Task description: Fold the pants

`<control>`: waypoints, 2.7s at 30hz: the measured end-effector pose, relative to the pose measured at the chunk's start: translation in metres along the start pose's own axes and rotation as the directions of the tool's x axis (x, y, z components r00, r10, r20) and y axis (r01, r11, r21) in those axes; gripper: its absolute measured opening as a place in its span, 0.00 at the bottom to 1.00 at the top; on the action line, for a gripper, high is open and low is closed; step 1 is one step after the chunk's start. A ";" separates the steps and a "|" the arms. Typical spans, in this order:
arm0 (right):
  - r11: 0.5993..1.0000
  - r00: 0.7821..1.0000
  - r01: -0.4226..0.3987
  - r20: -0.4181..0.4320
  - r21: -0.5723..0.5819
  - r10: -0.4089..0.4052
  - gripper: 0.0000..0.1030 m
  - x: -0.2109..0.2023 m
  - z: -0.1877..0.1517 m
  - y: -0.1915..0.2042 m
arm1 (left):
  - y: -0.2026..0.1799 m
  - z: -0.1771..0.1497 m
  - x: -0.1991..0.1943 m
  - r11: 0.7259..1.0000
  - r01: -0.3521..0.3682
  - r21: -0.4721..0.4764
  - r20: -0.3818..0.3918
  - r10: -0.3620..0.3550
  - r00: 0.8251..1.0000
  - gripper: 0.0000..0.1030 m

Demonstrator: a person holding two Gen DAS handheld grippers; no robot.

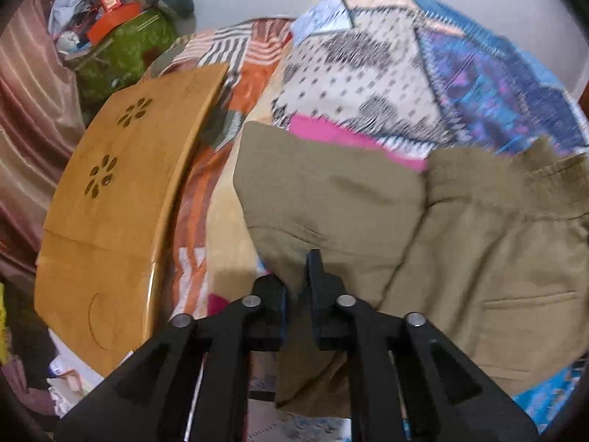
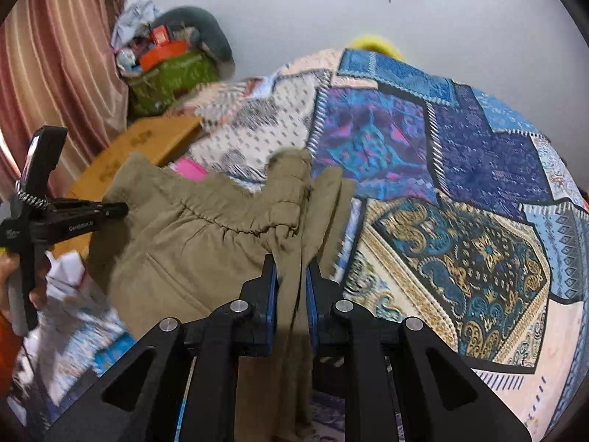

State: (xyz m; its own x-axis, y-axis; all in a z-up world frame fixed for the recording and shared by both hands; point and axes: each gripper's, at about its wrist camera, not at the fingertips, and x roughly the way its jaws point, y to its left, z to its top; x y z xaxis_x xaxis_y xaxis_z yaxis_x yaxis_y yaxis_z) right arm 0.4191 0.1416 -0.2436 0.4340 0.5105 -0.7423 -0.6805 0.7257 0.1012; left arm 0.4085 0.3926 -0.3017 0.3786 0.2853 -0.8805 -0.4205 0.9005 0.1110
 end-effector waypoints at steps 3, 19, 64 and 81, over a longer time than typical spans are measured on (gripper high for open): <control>1.000 1.000 -0.002 -0.004 -0.017 0.002 0.19 -0.003 -0.006 -0.005 | 0.006 -0.009 -0.002 1.000 -0.014 -0.002 -0.010 0.014 1.000 0.18; 1.000 0.994 -0.005 0.105 0.008 0.004 0.36 -0.134 -0.010 -0.002 | 0.023 -0.052 -0.177 1.000 0.012 0.007 0.168 -0.013 0.986 0.34; 0.999 0.783 0.010 0.622 -0.031 0.012 0.99 -0.384 -0.114 0.119 | -0.037 -0.286 -0.490 0.988 0.149 0.028 0.768 -0.117 0.630 1.00; 1.000 0.783 0.000 0.622 -0.027 0.017 0.99 -0.390 -0.124 0.119 | -0.041 -0.285 -0.486 0.988 0.154 0.035 0.764 -0.125 0.632 1.00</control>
State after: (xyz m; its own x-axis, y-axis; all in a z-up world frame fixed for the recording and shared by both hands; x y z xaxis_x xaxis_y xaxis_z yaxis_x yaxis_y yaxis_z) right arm 0.0960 -0.0286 -0.0247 0.6954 0.6989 -0.1674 -0.6963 0.7128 0.0835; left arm 0.0068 0.1230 -0.0095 0.9225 0.3185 -0.2183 -0.3283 0.9445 -0.0095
